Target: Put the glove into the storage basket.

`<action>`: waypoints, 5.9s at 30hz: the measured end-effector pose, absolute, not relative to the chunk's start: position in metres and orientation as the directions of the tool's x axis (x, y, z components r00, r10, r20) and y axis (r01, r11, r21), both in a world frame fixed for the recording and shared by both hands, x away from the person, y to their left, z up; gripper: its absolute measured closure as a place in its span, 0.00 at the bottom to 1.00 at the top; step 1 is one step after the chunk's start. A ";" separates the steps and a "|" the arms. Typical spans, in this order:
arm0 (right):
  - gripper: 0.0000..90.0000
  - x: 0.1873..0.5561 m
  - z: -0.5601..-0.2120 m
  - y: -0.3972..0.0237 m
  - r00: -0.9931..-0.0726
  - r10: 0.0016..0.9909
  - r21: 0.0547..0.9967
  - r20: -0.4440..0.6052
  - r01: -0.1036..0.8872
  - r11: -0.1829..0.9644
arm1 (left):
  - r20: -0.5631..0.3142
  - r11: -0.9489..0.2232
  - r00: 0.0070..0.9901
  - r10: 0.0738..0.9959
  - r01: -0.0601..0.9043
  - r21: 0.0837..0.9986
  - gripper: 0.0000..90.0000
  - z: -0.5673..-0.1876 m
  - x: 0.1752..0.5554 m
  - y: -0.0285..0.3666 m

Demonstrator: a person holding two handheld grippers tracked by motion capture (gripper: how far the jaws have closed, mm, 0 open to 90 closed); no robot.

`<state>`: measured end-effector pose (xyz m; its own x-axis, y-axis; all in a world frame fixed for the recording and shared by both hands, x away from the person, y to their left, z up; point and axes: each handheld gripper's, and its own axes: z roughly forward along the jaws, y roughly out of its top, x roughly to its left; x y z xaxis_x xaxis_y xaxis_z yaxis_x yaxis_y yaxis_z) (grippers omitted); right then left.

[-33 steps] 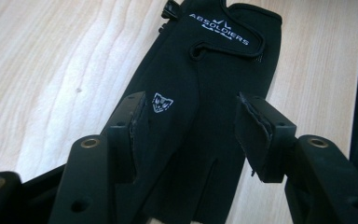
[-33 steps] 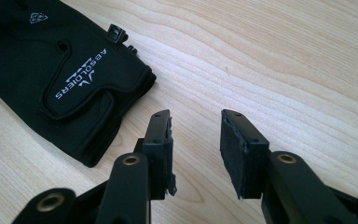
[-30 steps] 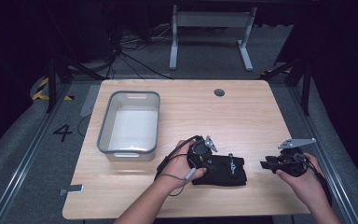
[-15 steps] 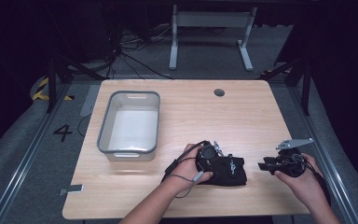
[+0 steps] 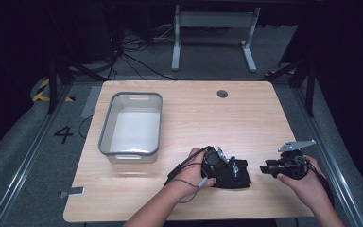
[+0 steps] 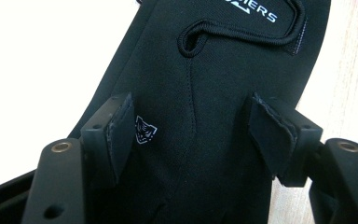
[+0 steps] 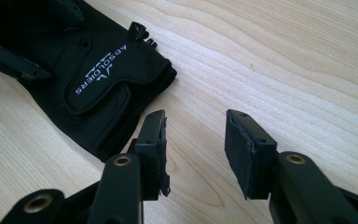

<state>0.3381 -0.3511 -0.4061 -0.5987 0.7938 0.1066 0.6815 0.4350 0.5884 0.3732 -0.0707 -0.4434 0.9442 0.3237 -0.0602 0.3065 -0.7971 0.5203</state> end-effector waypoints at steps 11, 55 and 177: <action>0.66 0.339 -0.407 -0.349 -0.601 0.791 0.585 0.116 0.685 0.435 | -0.031 -0.814 0.941 0.336 0.306 0.494 0.41 -0.442 0.369 -0.075; 0.66 0.340 -0.409 -0.346 -0.605 0.786 0.592 0.127 0.682 0.429 | -0.183 -0.731 0.903 0.388 0.423 0.536 0.76 -0.364 0.353 -0.041; 0.63 0.368 -0.404 -0.325 -0.674 0.726 0.620 0.132 0.628 0.470 | -0.191 -0.085 0.220 0.957 0.837 0.540 0.38 -0.362 0.472 0.173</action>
<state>0.3684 -0.3247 -0.4038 -0.6743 0.7265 0.1322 0.6284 0.4705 0.6195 0.4719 0.1728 -0.3619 0.2204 0.9566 -0.1907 0.8374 -0.0853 0.5399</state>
